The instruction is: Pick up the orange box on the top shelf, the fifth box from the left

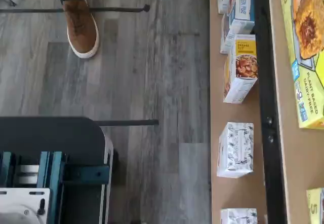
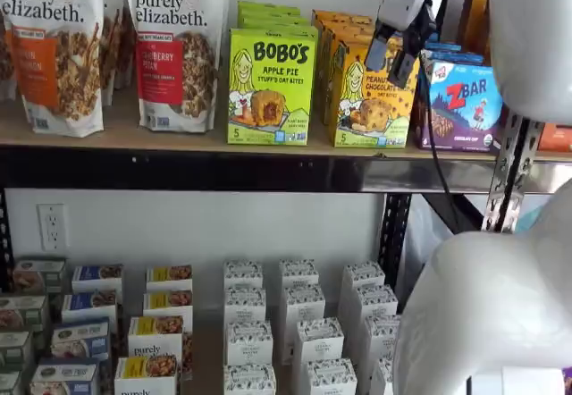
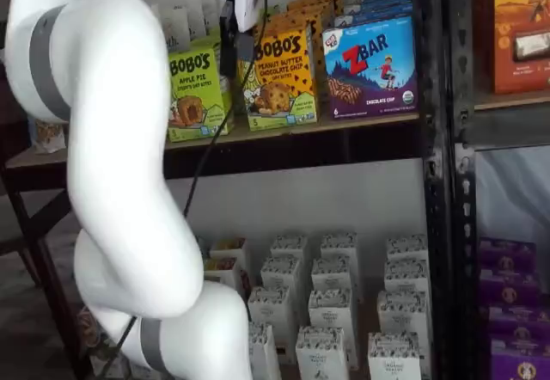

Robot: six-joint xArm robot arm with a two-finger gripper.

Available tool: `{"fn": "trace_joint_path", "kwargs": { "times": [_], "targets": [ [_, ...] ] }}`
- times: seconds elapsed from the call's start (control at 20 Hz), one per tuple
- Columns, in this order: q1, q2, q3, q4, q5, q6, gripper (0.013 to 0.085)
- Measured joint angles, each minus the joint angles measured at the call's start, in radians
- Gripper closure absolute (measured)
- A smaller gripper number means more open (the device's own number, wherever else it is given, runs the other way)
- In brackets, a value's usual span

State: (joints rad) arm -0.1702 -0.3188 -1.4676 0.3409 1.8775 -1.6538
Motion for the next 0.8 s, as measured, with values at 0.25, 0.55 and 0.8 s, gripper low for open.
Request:
{"fn": "trace_joint_path", "kwargs": {
  "times": [0.25, 0.55, 0.8],
  "targets": [
    [0.033, -0.024, 0.023, 0.021, -0.035, 0.035, 0.0130],
    [0.025, -0.008, -0.006, 0.080, -0.009, 0.049, 0.0130],
    [-0.008, -0.006, -0.011, 0.156, -0.057, 0.041, 0.0130]
  ]
}}
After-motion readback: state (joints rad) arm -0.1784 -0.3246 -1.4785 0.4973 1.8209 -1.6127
